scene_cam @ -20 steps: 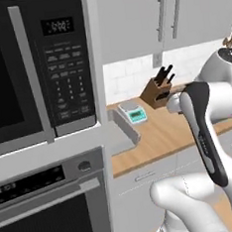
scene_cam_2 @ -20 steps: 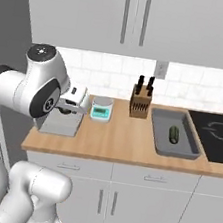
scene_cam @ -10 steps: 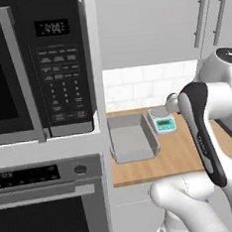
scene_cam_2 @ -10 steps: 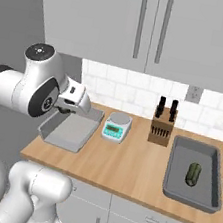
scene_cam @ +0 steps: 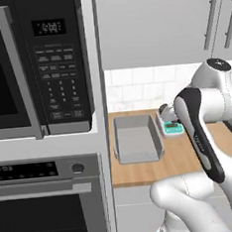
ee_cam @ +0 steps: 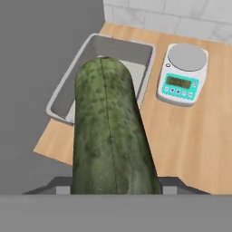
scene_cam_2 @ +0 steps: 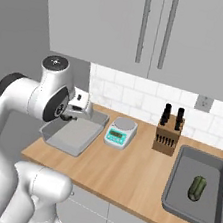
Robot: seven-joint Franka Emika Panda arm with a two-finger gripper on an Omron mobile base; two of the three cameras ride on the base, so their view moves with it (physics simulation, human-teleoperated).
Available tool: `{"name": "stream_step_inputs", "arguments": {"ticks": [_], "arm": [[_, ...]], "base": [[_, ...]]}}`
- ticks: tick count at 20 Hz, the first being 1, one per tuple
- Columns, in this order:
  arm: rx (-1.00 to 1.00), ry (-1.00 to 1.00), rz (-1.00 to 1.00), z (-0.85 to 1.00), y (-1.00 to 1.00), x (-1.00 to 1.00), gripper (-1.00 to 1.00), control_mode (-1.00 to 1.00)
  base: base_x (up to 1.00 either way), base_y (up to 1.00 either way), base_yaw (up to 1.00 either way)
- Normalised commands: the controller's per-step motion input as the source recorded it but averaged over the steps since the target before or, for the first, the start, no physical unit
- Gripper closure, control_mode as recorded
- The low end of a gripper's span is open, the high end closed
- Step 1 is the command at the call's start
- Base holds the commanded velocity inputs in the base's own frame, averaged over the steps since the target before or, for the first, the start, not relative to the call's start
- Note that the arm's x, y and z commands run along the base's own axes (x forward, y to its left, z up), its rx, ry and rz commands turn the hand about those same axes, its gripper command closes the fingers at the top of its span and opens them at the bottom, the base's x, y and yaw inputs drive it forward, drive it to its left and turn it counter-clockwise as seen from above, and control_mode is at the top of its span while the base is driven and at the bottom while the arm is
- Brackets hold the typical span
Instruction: Place one cucumber and one steak in each tupperware on the nearby counter, to pack two identical lunches.
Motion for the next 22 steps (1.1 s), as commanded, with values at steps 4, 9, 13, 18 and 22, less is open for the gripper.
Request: {"name": "stream_step_inputs", "arguments": {"ticks": [4,9,13,18,22], "arm": [[0.0,0.22,0.23,-1.0,0.14,0.69,1.0,-1.0],[0.0,0.11,0.25,-0.86,0.01,0.8,1.0,-1.0],[0.0,0.0,0.22,-0.64,0.0,0.71,1.0,-1.0],[-0.01,0.04,0.08,-0.32,0.06,0.53,1.0,-1.0],[-0.07,0.08,0.02,-0.22,0.16,0.44,1.0,-1.0]], "base": [[0.0,0.0,0.0],[0.0,0.0,0.0],[0.0,0.0,0.0],[0.0,0.0,0.0],[0.0,0.0,0.0]]}}
